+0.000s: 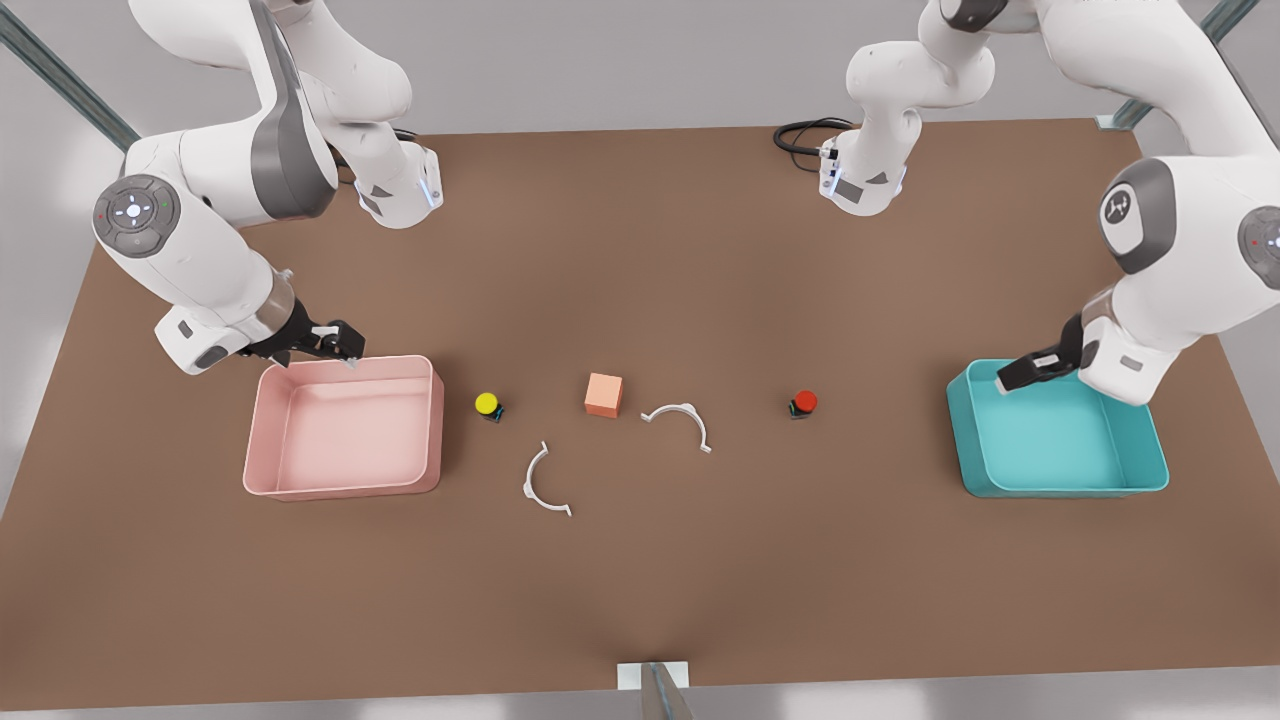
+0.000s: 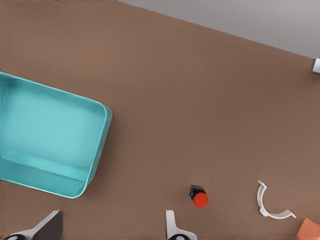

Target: Place the red button in the blue storage box with the left arm, and place the yellow button in the pink storage box with the right arm

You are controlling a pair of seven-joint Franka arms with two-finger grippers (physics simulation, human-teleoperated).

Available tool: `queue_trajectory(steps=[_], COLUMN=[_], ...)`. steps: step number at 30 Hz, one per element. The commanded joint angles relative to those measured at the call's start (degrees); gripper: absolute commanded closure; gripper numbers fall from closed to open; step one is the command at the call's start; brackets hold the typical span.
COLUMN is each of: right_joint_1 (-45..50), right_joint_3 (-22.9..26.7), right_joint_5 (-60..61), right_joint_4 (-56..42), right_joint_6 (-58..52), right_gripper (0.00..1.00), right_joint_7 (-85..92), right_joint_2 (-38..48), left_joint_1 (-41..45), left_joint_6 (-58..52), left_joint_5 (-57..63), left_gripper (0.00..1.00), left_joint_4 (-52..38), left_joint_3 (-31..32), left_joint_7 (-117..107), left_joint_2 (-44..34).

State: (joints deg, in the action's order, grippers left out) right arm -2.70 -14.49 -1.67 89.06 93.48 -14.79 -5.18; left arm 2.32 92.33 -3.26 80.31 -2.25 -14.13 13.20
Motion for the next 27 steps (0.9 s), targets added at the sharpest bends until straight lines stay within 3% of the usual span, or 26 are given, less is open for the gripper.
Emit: queue_trajectory(steps=[1,3,4,6,9,12,17,20,27], right_joint_1=[0.0,1.2,2.6,8.7,16.3,16.5,14.7,11.6,9.9], right_joint_3=[-0.1,-1.7,-5.1,-5.8,-5.8,-5.7,-5.5,-5.3,-5.0], right_joint_5=[-0.1,-0.2,-2.2,-4.1,-4.1,-4.0,-4.9,-4.9,-4.9], right_joint_4=[0.0,0.1,0.0,0.1,0.3,2.6,10.7,17.5,18.7], right_joint_6=[-0.1,0.2,0.8,4.4,12.5,19.5,22.7,29.6,32.5], right_gripper=[0.00,0.00,0.00,0.00,0.00,0.00,0.00,0.00,0.00], right_joint_7=[1.9,1.7,1.3,0.9,-13.1,-19.6,-19.7,-19.7,-20.6], right_joint_2=[0.1,-0.6,-0.9,-3.5,-12.0,-18.5,-18.2,-18.3,-20.5], left_joint_1=[0.6,12.4,14.3,14.8,17.6,19.6,20.1,20.6,22.1], left_joint_6=[0.0,0.9,7.4,23.9,43.8,57.2,57.5,62.4,64.4], left_joint_5=[0.4,0.6,0.2,0.1,0.2,0.1,0.1,0.1,0.0], left_gripper=[0.00,0.00,0.00,0.00,0.00,0.00,0.00,0.00,0.00], left_joint_4=[-0.1,-0.1,1.9,13.3,30.1,40.5,40.6,46.4,46.7], left_joint_3=[0.1,0.1,0.1,0.1,0.1,0.1,0.1,0.1,0.1], left_joint_7=[13.9,13.9,10.6,8.9,6.7,5.4,4.2,4.2,3.3], left_joint_2=[0.5,5.6,7.9,7.7,4.6,3.1,6.4,6.8,10.5])
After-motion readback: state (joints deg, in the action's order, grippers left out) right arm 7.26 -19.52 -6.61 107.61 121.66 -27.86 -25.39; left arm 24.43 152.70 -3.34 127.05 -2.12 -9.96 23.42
